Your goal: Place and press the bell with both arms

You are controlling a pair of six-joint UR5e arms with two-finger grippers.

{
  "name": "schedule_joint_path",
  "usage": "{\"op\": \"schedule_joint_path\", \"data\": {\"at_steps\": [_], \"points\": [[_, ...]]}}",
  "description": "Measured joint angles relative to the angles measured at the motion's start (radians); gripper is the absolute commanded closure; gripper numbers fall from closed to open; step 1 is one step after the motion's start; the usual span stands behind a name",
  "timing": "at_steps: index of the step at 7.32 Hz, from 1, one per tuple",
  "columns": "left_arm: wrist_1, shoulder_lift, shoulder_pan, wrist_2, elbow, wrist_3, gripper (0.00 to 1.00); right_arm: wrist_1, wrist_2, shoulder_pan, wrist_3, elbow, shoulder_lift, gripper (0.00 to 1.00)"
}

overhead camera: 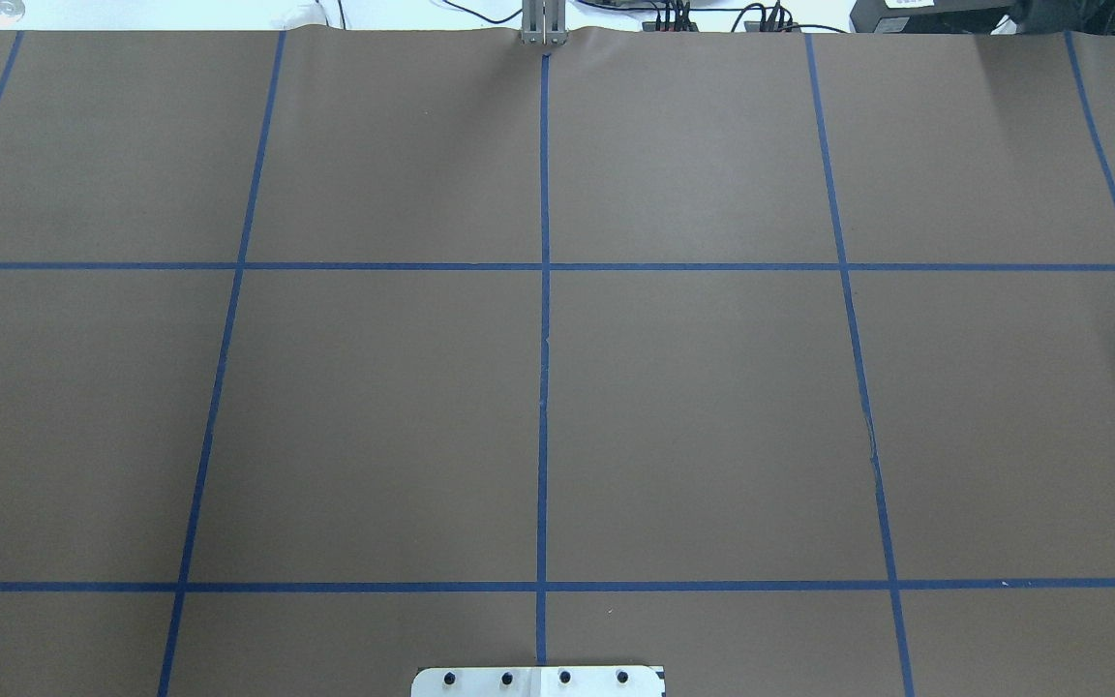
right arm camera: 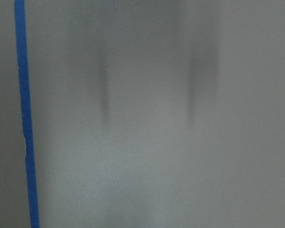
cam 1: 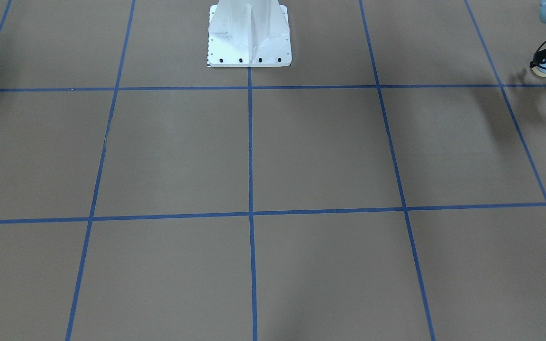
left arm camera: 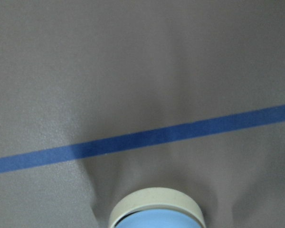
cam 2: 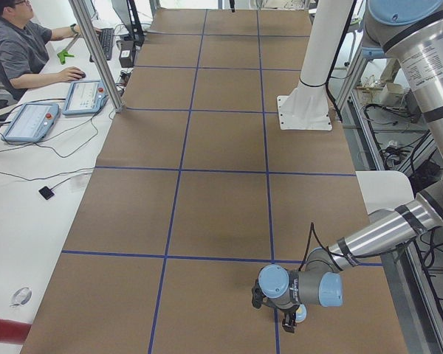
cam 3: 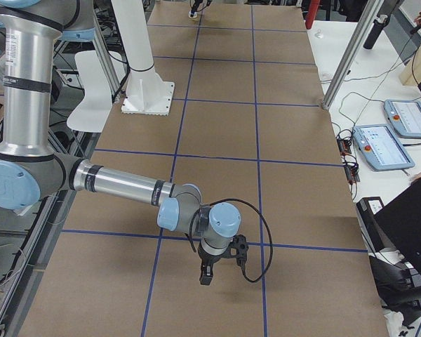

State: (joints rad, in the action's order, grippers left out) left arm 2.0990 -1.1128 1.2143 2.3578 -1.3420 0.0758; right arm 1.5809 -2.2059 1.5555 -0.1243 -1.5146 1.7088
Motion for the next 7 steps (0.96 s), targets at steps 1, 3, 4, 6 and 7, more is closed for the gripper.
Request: {"op": "schedule_joint_path", "data": {"at_steps": [1,3,4,6,7], "points": [[0.0,-0.002,-0.001,-0.004,0.002,0.0,0.08,0.0,0.0,0.0,0.0,0.0,0.0,0.0],[-0.001,-0.002,-0.004,-0.006,0.006,0.001,0.09,0.001,0.0,0.0,0.0,0.0,0.0,0.0],[-0.001,-0.002,-0.005,-0.006,0.007,0.001,0.09,0.001,0.0,0.0,0.001,0.0,0.0,0.0],[-0.001,-0.002,-0.008,-0.006,0.009,0.001,0.17,0.0,-0.001,0.0,0.001,-0.001,-0.001,0.0],[0.0,-0.001,-0.009,-0.006,0.011,0.001,0.41,-0.001,-0.001,0.0,0.002,-0.001,-0.001,0.0]]}}
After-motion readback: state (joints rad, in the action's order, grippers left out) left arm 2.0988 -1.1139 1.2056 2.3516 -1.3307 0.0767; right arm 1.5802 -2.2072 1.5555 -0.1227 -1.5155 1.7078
